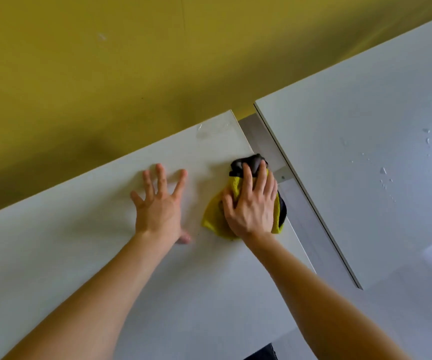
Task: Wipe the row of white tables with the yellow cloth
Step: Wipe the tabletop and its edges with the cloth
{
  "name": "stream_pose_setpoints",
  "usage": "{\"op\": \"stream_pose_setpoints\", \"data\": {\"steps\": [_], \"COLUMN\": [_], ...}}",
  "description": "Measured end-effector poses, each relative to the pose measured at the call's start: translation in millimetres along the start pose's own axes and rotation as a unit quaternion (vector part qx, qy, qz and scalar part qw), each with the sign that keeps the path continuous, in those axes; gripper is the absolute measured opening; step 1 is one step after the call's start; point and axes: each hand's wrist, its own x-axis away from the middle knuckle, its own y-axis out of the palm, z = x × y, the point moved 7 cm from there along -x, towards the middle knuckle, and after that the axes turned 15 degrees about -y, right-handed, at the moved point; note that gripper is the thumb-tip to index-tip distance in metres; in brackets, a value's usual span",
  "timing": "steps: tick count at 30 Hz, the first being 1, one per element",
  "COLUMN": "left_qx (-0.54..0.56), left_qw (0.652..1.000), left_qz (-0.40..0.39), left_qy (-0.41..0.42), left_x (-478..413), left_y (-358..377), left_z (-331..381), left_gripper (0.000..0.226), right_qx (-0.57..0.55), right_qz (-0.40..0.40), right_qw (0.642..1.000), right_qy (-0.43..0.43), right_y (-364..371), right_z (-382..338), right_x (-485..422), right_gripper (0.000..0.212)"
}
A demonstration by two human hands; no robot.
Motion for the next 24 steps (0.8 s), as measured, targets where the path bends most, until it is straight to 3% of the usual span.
{"op": "stream_pose_setpoints", "data": {"steps": [6,10,13,15,21,24], "left_qx": [-0.011,0.009,0.013,0.014,-0.010,-0.014], "left_qw": [1.000,1.000,1.000,1.000,1.000,1.000], "left_qz": [-0.003,-0.005,0.001,0.001,0.000,0.001], "left_qy": [-0.015,-0.013,-0.012,-0.014,-0.023,-0.025], "left_x": [-2,-1,1,1,-1,-1], "left_y": [1,0,-1,-3,-2,-2], "left_z": [2,2,2,1,2,3], "left_gripper": [0.166,0.171,0.172,0.171,0.169,0.168], "right_qx": [-0.022,-0.024,-0.024,-0.018,-0.010,-0.026], "right_qz": [0.028,0.046,0.012,0.002,0.020,0.043], "right_qw": [0.998,0.993,0.992,0.991,0.987,0.987], "right_qy": [-0.045,-0.103,-0.127,-0.132,-0.158,-0.155], "right_y": [4,-4,-4,1,15,15], "right_z": [-36,-14,3,3,-49,-44], "right_x": [-117,-31,62,72,-100,-112], "right_gripper": [0.080,0.075,0.077,0.079,0.077,0.072]}}
